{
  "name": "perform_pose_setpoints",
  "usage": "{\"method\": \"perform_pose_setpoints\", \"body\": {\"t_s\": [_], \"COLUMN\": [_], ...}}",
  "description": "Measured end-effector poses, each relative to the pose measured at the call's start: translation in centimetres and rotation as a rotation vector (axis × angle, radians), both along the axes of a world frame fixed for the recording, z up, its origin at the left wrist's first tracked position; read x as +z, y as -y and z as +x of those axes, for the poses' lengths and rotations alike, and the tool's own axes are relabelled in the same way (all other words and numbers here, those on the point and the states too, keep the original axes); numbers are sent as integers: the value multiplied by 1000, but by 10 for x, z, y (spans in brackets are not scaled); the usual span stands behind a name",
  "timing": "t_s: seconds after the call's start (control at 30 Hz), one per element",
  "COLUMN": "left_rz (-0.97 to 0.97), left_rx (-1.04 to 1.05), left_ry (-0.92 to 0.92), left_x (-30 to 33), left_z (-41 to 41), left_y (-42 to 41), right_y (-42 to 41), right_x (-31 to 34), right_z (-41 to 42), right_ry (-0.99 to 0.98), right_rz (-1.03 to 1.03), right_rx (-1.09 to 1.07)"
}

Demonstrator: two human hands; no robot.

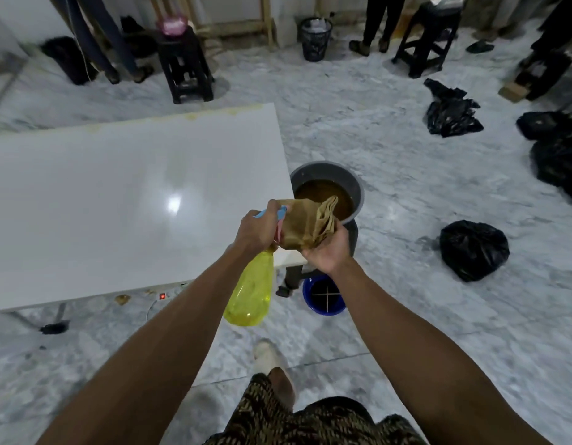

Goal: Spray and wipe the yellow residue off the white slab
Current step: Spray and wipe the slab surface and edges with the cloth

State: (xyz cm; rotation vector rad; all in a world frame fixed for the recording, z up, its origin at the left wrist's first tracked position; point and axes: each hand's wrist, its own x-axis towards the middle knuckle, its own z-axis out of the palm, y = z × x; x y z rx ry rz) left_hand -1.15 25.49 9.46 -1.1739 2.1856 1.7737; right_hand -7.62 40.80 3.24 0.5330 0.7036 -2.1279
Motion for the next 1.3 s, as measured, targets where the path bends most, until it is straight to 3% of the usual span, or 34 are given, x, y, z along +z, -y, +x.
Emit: {"method": "perform_pose_setpoints", "body": {"t_s": [0.4,0.6,0.73,0.9,1.07,1.3], "left_rz": [-28,5,-15,-9,-23,-68], "left_rx": [-73,-10,18,32,99,160], "left_ry": [-15,18,-6,-54,-89,-119], "left_x": [28,26,26,22,-15,-52], "left_z": [-77,-134,-184,-265,-331,-405], "left_y": [73,86,101,122,156,205], "right_y": [83,100,121,157,205,309], "right_x": [23,18,1,-39,-70,-104], "right_z": [-82,-133,-195,-285,-371,-481], "right_ry": [-73,-114,-245,-325,-738,-1253], "right_rz": [-15,30,255,779,1046,1192], "right_rx": [-21,-5,106,250,228,242]}}
